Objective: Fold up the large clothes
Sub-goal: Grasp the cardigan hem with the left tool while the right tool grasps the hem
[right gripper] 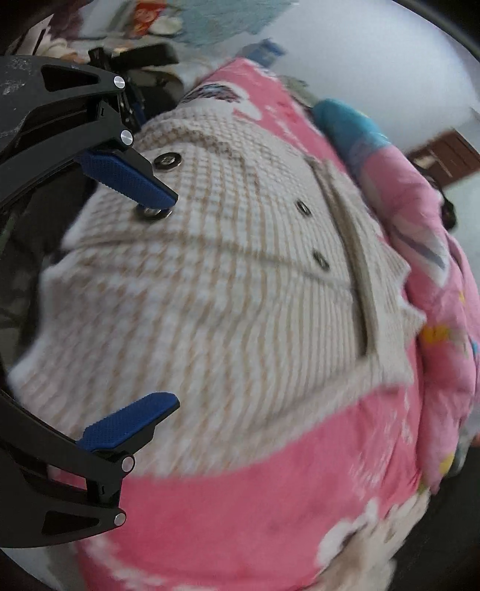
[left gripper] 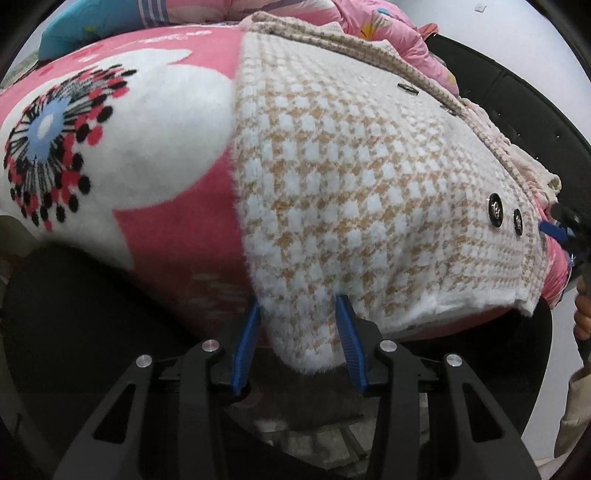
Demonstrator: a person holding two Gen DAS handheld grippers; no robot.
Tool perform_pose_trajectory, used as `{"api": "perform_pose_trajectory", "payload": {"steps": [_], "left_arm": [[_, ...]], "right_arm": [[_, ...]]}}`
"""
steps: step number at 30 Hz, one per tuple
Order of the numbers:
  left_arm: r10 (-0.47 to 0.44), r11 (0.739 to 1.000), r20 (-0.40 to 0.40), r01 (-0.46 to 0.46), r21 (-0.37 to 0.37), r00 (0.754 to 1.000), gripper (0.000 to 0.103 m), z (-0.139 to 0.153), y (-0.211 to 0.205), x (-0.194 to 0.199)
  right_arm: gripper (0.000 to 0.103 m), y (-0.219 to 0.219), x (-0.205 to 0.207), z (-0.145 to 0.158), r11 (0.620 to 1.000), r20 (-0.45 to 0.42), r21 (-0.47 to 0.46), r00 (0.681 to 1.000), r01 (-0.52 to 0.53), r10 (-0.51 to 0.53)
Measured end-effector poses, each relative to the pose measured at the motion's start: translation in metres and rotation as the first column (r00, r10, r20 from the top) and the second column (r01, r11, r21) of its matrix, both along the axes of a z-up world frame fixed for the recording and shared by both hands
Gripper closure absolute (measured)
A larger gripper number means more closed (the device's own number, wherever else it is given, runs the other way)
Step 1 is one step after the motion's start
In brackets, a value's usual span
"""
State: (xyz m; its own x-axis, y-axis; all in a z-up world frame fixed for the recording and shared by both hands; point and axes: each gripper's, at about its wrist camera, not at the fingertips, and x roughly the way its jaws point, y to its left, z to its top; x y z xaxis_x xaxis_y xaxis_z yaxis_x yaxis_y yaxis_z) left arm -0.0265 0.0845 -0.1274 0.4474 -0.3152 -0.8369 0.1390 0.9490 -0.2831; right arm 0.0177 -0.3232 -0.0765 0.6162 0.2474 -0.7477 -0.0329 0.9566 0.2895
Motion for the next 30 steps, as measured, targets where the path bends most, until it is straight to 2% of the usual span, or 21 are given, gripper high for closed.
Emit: {"api": "perform_pose_trajectory", "payload": {"steps": [4, 6, 11, 13, 16, 17, 19, 20, 21, 22, 26, 30], "left_arm": [[0.003, 1.0, -0.021, -0.003, 0.006, 1.0, 0.062, -0.004, -0.002, 0.002], [0.009, 1.0, -0.029, -0.009, 0.004, 1.0, 0.062, -0.006, -0.002, 0.003], [0.016, 1.0, -0.041, -0.015, 0.013, 0.999, 0.062, -0.009, -0.003, 0.001], [0.021, 1.0, -0.044, -0.021, 0.014, 0.999, 0.064, -0.01, -0.005, 0.002], [0.021, 1.0, -0.039, -0.02, 0.021, 0.999, 0.075, -0.011, -0.005, 0.0], [0.018, 1.0, -0.033, -0.017, 0.025, 0.999, 0.081, -0.011, -0.007, -0.001], [0.004, 0.999, -0.019, -0.003, 0.037, 1.0, 0.089, -0.007, -0.013, -0.002], [-0.003, 0.999, -0.015, 0.004, 0.041, 1.0, 0.093, -0.004, -0.015, -0.002], [-0.011, 0.999, -0.009, 0.012, 0.038, 1.0, 0.094, -0.001, -0.015, -0.004], [-0.017, 0.999, -0.006, 0.018, 0.034, 1.0, 0.094, 0.003, -0.016, -0.006], [-0.066, 0.997, 0.05, 0.067, -0.026, 0.997, 0.096, 0.034, -0.017, -0.022], [-0.055, 0.989, 0.116, 0.07, -0.127, 0.992, 0.096, 0.076, -0.008, -0.03]], "right_arm": [[0.009, -0.022, -0.02, -0.012, 0.99, -0.023, 0.126, 0.998, 0.059, -0.057], [0.01, -0.024, -0.026, -0.019, 0.987, -0.039, 0.129, 0.995, 0.1, -0.096], [0.013, -0.027, -0.029, -0.038, 0.972, -0.079, 0.197, 0.99, 0.131, -0.118], [0.02, -0.032, -0.023, -0.047, 0.964, -0.115, 0.22, 0.985, 0.148, -0.125], [0.042, -0.032, -0.012, -0.063, 0.943, -0.176, 0.297, 0.979, 0.152, -0.103], [0.046, -0.03, -0.01, -0.067, 0.939, -0.188, 0.311, 0.978, 0.149, -0.093], [0.066, -0.021, -0.006, -0.075, 0.936, -0.208, 0.322, 0.975, 0.142, -0.077], [0.073, -0.016, -0.005, -0.076, 0.938, -0.208, 0.318, 0.975, 0.139, -0.074], [0.088, -0.011, -0.004, -0.075, 0.936, -0.202, 0.325, 0.977, 0.135, -0.071], [0.095, -0.012, -0.005, -0.071, 0.933, -0.195, 0.335, 0.979, 0.131, -0.068], [0.097, -0.003, -0.011, -0.047, 0.925, -0.115, 0.366, 0.991, 0.1, -0.062], [0.098, 0.005, -0.009, -0.007, 0.916, -0.013, 0.396, 0.998, 0.057, -0.057]]}}
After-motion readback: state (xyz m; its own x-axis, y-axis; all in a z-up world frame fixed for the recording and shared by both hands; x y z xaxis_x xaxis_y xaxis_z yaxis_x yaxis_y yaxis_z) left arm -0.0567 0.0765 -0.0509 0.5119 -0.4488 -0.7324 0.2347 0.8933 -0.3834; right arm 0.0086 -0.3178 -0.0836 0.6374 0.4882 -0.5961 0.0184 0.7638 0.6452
